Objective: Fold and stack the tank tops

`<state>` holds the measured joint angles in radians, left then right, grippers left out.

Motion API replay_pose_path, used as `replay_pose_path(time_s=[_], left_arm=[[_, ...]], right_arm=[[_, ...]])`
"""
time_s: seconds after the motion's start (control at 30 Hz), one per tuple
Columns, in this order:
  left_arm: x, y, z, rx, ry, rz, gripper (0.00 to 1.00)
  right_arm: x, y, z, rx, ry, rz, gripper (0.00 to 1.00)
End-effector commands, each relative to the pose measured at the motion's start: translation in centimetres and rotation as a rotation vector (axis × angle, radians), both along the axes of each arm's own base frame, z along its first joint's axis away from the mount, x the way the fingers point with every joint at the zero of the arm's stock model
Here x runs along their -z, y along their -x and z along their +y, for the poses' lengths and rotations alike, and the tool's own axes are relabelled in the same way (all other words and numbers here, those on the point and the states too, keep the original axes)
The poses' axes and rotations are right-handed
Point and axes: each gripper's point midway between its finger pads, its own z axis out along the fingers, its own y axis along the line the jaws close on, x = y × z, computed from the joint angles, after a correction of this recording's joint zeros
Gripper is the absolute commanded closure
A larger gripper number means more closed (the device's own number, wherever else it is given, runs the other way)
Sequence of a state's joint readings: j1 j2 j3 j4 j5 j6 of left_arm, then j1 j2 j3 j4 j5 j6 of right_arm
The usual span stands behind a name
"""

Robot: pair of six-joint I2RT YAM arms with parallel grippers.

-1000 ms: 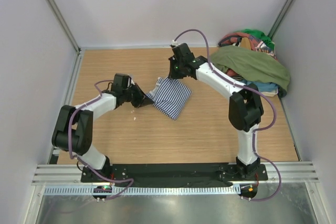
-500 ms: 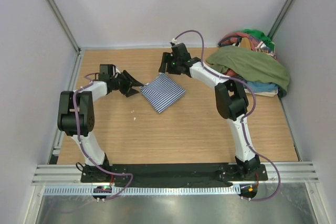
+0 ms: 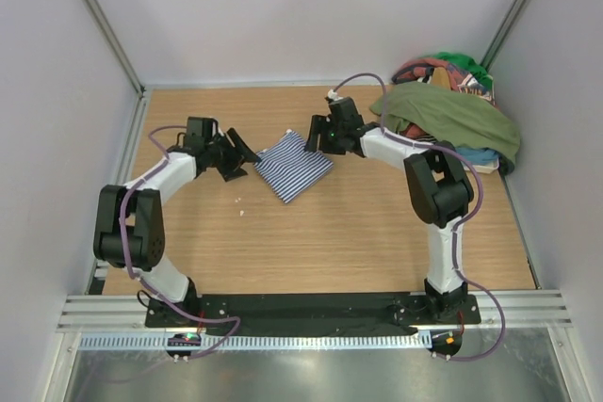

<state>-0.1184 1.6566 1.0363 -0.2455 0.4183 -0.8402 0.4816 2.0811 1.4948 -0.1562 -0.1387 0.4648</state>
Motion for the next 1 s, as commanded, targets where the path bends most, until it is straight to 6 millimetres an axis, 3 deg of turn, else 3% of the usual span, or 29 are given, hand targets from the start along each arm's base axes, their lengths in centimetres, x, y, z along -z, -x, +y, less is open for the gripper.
replay_pose_path(time_s=[0.0,0.17,0.37,0.53,0.57,0.73,0.97], left_arm=[[0.6,1.9,-0.4,0.031,-0.078,-0.011,0.37],[1.2,3.4,-1.4,0.064,-0.114,-0.020,0.32],[2.4,3.3,-1.8,0.068,-0.125,-0.014,0.32],[2.9,2.9,-1.9,0.071,-0.131,-0.010,0.32],[3.0,2.7,-1.8,0.071,-0.138,-0.009,0.32],[3.9,1.2,-1.7,0.067,-0.167,0.000,0.35],[5.2,-0.3,-1.5,0.055,-0.205,0.035,0.56]], right_arm=[[-2.6,0.6,0.0,-0.030,-0.061,-0.072,0.34],[-0.7,3.3,0.1,-0.070,-0.106,0.001,0.36],[-0.6,6.2,1.1,-0.138,-0.176,0.033,0.48],[-1.7,9.7,2.0,-0.204,-0.155,0.019,0.46],[-1.3,10.3,1.5,-0.196,-0.147,0.027,0.44],[-3.5,9.0,-2.2,-0.040,-0.069,-0.112,0.32],[-3.2,8.8,-6.1,0.112,-0.053,-0.199,0.33]])
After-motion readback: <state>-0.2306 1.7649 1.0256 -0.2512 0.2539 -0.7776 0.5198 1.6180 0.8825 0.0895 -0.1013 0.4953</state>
